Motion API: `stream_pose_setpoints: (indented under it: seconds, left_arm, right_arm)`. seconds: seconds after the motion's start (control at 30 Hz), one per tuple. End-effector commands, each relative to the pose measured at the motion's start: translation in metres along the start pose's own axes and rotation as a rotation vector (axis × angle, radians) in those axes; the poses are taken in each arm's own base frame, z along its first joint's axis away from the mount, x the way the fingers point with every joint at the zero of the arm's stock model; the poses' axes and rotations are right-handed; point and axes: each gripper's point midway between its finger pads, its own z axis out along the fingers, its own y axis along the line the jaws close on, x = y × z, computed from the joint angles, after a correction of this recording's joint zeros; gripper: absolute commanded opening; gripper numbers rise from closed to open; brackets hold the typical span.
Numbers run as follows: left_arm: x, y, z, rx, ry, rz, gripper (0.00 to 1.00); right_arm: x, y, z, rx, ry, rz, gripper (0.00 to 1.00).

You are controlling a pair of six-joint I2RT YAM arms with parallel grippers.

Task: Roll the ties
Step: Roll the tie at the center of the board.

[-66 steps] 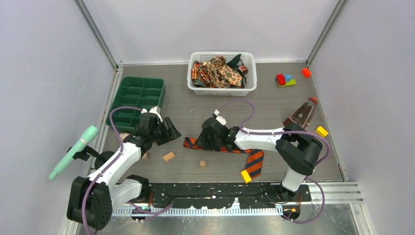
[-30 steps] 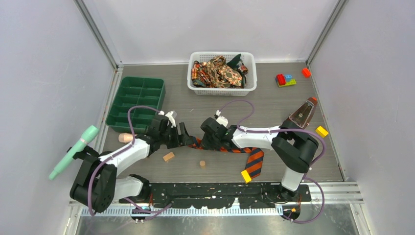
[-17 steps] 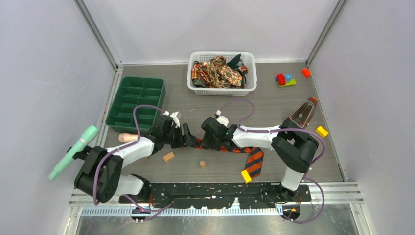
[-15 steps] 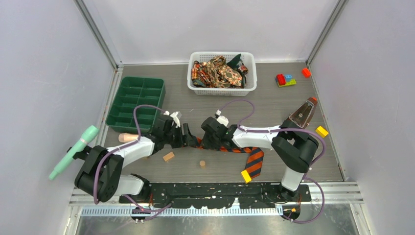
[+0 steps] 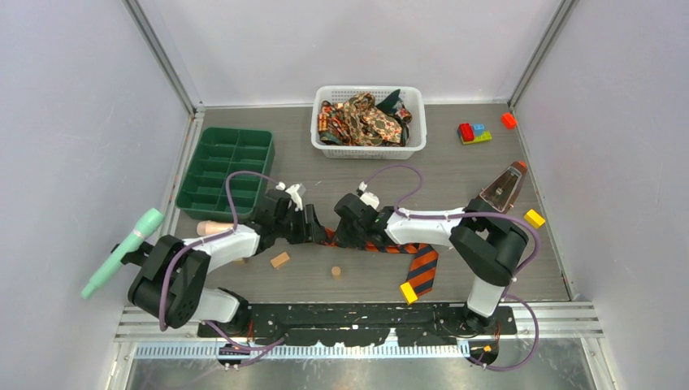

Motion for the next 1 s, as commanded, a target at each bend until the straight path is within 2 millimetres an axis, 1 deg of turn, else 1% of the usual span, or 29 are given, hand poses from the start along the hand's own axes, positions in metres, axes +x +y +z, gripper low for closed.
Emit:
stream_pose_setpoints:
  seconds: [0.0,0.1,0.23,0.33,0.43,0.5,0.53,0.57,0.6,0.63,0.67,0.73,0.83,0.97]
  left_arm:
    - [-0.016,-0.005,0.005,0.009,-0.043,0.035,0.50]
    - [-0.018,-0.007,0.007,0.017,-0.049,0.032,0.46]
    - [-0.018,-0.007,0.007,0.023,-0.049,0.032,0.38]
    - [-0.018,-0.007,0.005,0.017,-0.051,0.031,0.33]
    - [-0.020,-0.006,0.003,0.003,-0.055,0.031,0.33]
    - [-0.022,-0.007,0.002,0.000,-0.061,0.031,0.32]
    - [-0.022,-0.007,0.001,0.000,-0.063,0.031,0.32]
    - [-0.023,-0.008,0.001,0.000,-0.066,0.032,0.32]
    - [-0.024,-0.008,0.000,-0.001,-0.067,0.032,0.32]
    - [-0.024,-0.008,0.000,-0.001,-0.067,0.031,0.32]
    - [-0.024,-0.008,0.000,-0.002,-0.068,0.031,0.32]
    - [-0.025,-0.008,0.000,-0.004,-0.069,0.028,0.31]
    - [-0.025,-0.009,-0.001,-0.004,-0.071,0.022,0.30]
    - [-0.027,-0.009,-0.003,-0.010,-0.077,0.019,0.29]
  right_arm:
    - [0.000,-0.004,0.005,0.013,-0.004,-0.001,0.24]
    - [0.001,-0.002,0.005,0.005,0.005,-0.004,0.24]
    - [0.001,0.003,0.000,-0.015,0.013,-0.017,0.25]
    - [-0.003,0.014,-0.011,-0.054,0.009,-0.034,0.29]
    - [-0.011,0.015,-0.024,-0.054,-0.026,-0.050,0.32]
    - [-0.019,0.009,-0.034,-0.028,-0.066,-0.067,0.33]
    - [-0.026,0.003,-0.040,0.001,-0.094,-0.078,0.33]
    - [-0.027,-0.007,-0.042,0.037,-0.099,-0.087,0.32]
    - [-0.035,-0.011,-0.046,0.053,-0.131,-0.093,0.32]
    - [-0.037,-0.020,-0.050,0.085,-0.135,-0.097,0.31]
    - [-0.044,-0.027,-0.051,0.114,-0.160,-0.097,0.30]
    - [-0.050,-0.044,-0.053,0.172,-0.169,-0.100,0.28]
    - [-0.050,-0.062,-0.052,0.233,-0.162,-0.106,0.25]
    - [-0.047,-0.079,-0.050,0.285,-0.151,-0.116,0.22]
